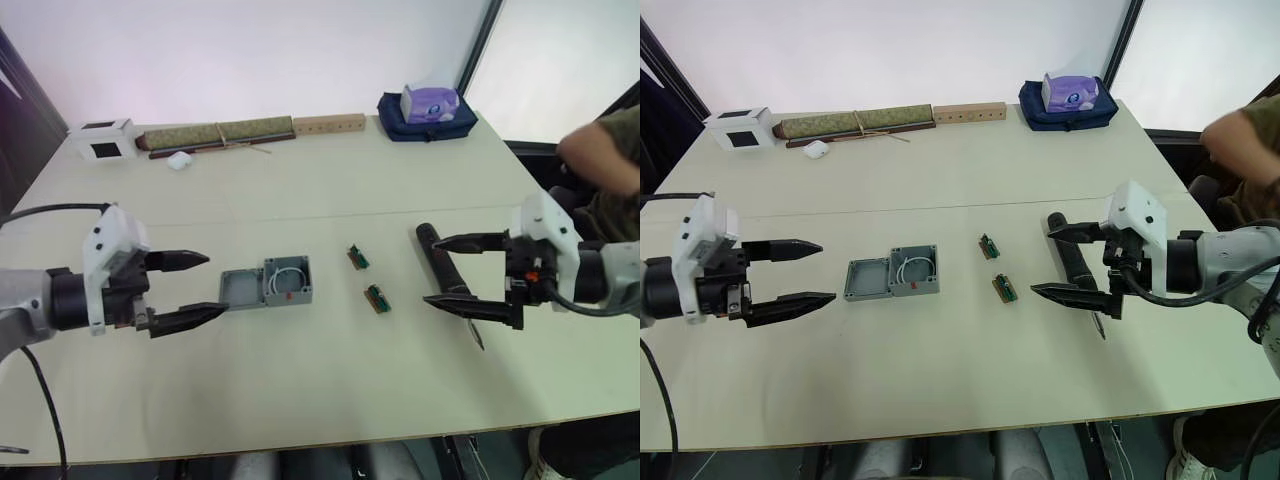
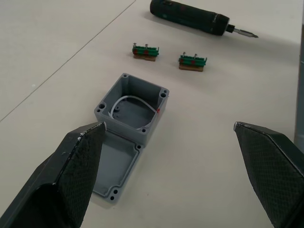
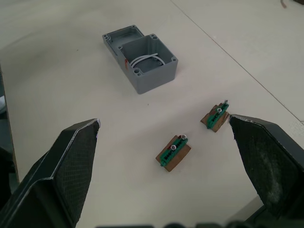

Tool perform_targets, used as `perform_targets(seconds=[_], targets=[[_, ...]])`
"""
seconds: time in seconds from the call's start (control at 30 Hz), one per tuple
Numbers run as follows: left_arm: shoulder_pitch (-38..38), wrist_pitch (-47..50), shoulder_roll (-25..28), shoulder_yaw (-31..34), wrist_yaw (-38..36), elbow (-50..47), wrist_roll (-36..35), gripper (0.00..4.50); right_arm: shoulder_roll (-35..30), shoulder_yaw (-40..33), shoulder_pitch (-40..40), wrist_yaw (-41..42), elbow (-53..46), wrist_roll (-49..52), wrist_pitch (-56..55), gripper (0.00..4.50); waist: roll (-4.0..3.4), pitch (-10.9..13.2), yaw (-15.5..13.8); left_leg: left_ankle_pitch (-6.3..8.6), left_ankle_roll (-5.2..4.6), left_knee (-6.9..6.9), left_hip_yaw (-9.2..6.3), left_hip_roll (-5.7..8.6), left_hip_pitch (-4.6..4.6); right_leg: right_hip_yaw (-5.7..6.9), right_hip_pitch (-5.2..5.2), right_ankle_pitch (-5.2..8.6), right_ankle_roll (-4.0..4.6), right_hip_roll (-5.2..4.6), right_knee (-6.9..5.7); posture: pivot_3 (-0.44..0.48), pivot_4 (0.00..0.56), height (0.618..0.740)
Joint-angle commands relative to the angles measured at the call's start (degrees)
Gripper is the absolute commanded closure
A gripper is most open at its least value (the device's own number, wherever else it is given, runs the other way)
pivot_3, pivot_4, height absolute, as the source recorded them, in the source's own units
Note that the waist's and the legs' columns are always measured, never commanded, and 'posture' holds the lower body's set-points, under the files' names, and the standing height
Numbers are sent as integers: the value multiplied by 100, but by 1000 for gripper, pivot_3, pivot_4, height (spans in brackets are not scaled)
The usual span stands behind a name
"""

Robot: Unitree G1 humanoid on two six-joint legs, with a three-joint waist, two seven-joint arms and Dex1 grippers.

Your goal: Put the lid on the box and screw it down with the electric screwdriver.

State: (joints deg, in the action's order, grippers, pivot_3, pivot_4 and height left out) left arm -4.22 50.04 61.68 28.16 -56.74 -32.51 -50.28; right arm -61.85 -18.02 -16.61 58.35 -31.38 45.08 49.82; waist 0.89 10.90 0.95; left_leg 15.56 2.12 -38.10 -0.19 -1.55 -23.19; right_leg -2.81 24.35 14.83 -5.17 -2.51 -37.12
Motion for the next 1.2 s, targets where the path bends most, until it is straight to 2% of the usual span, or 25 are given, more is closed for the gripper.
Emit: perform_targets(seconds=[0.03,0.23,0.4,0.5,0.57,0.9,1.07,1.1,1.13,1.2], targets=[[-216,-239,146,-185,-128,18,96,71,-22,-6,-212,-168,-148,166,48,0,0,0,1,0,0,0,1,0,0,0,0,0,0,0,0,0,150,740],[-631,-649,228,-990,-444,150,457,71,33,185,-430,-430,-158,249,133,0,0,0,-3,0,0,0,1,0,-2,-1,2,0,-1,0,1,0,150,740],[-1179,-1247,-26,-2333,-718,293,1224,71,140,397,-607,-609,-181,155,12,0,0,0,-13,0,0,0,1,1,-2,-2,1,-1,-1,2,0,0,150,740],[-1641,-1775,-371,-3355,-776,655,2119,71,237,447,-686,-760,-261,146,-17,0,0,0,-19,0,0,-1,1,3,-6,-3,2,-8,-15,2,1,0,150,740],[-1899,-2012,-611,-3767,-787,970,2514,71,281,445,-705,-853,-318,167,-5,0,1,0,-19,0,0,-3,-1,3,-10,-3,4,-10,-17,4,0,0,150,740],[-2792,-2946,-1542,-4805,-1073,2472,3757,71,344,210,-490,-1287,-679,324,102,0,6,1,-21,0,-1,-7,-5,1,-15,-3,10,-13,-24,8,-4,0,150,740],[-2936,-3133,-1776,-4975,-1258,2716,4012,71,329,128,-358,-1423,-785,386,97,0,6,1,-15,0,-1,-9,-3,2,-15,-4,9,-13,-24,7,-5,0,150,740],[-2945,-3165,-1806,-5000,-1277,2733,4069,560,324,104,-330,-1438,-802,402,94,0,6,1,-17,0,-1,-9,-5,1,-16,-3,9,-13,-25,8,-5,0,150,740],[-2950,-3194,-1835,-5016,-1293,2756,4117,802,317,83,-307,-1454,-817,418,92,0,6,1,-19,0,-1,-9,-6,1,-16,-3,9,-14,-24,8,-5,0,150,740],[-2986,-3257,-1903,-5045,-1349,2817,4196,1612,304,48,-262,-1489,-840,443,82,0,6,0,-18,0,-1,-9,-6,1,-15,-3,9,-14,-25,8,-6,0,150,740]])
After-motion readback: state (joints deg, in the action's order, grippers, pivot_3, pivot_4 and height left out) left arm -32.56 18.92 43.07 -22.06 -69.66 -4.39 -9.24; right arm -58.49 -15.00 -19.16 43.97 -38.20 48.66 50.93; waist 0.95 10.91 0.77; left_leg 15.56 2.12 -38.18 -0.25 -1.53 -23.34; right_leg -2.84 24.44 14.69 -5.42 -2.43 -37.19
